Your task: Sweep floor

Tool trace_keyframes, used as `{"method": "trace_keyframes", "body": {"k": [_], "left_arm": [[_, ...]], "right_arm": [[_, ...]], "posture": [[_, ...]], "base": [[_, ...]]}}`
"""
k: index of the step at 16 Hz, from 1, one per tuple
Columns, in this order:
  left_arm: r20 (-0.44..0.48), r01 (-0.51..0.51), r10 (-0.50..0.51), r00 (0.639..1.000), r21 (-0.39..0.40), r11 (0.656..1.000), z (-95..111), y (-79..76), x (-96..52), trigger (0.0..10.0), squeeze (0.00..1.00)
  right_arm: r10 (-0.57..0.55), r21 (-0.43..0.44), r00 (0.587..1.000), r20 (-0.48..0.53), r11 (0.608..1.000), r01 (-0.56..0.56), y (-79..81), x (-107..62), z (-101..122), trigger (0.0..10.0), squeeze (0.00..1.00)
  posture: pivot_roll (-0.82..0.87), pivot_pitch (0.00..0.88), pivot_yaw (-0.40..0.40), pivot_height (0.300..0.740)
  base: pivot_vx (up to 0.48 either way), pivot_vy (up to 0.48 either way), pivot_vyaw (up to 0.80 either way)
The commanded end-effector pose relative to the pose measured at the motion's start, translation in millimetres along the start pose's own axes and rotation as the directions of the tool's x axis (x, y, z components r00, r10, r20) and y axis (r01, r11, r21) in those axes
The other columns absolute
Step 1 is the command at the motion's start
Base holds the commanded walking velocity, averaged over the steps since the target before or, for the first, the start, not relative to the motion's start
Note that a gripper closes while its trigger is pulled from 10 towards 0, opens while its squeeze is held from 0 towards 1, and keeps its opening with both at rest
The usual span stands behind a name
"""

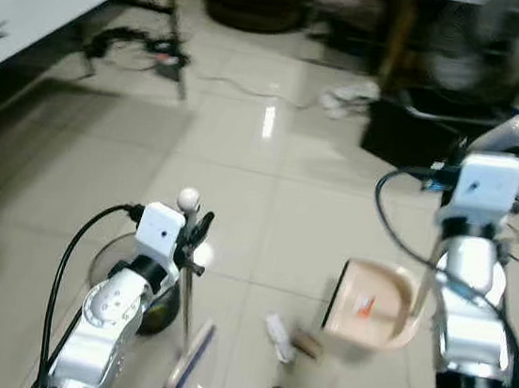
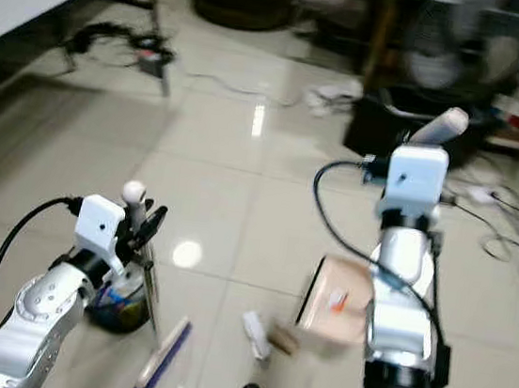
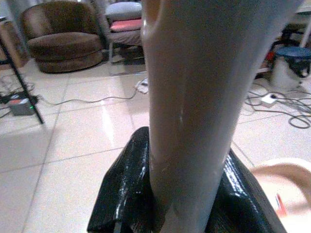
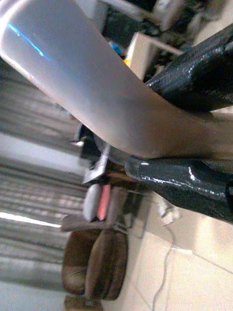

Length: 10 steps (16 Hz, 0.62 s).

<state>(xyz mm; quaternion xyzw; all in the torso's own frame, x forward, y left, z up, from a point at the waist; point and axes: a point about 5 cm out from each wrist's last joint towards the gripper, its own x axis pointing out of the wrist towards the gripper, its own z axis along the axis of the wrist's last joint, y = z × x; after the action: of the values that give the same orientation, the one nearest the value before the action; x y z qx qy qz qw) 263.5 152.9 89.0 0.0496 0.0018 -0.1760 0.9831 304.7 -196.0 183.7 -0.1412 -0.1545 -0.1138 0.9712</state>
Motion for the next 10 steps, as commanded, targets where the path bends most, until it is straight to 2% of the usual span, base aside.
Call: {"method": "trace_keyframes", "body": {"k": [1, 6, 10], "left_arm": [[0.034, -0.019, 0.019, 0.999, 0.010, 1.000, 9, 1.6, 1.5, 10.0, 0.00], [0.029, -0.069, 0.068, 0.997, 0.016, 0.998, 13, 6.4, 7.4, 10.0, 0.00], [0.080, -0.118, 0.114, 0.990, 0.034, 0.992, 23, 11.0, 11.1, 10.0, 0.00]], "right_arm": [[0.012, 0.025, 1.000, -0.008, 1.000, -0.012, -0.1, -3.4, 2, 10.0, 0.00], [0.026, 0.028, 0.997, -0.067, 0.999, -0.024, 4.0, -14.6, -10, 10.0, 0.00], [0.063, 0.043, 0.992, -0.111, 0.997, -0.058, 8.6, -20.8, -16, 10.0, 0.00]], "posture": [[-0.01, 0.060, 0.037, 0.740], [-0.01, 0.059, 0.042, 0.740], [-0.02, 0.062, 0.047, 0.740]], "base": [[0.000, 0.000, -0.80], [0.000, 0.000, -0.80], [0.000, 0.000, -0.80]]}}
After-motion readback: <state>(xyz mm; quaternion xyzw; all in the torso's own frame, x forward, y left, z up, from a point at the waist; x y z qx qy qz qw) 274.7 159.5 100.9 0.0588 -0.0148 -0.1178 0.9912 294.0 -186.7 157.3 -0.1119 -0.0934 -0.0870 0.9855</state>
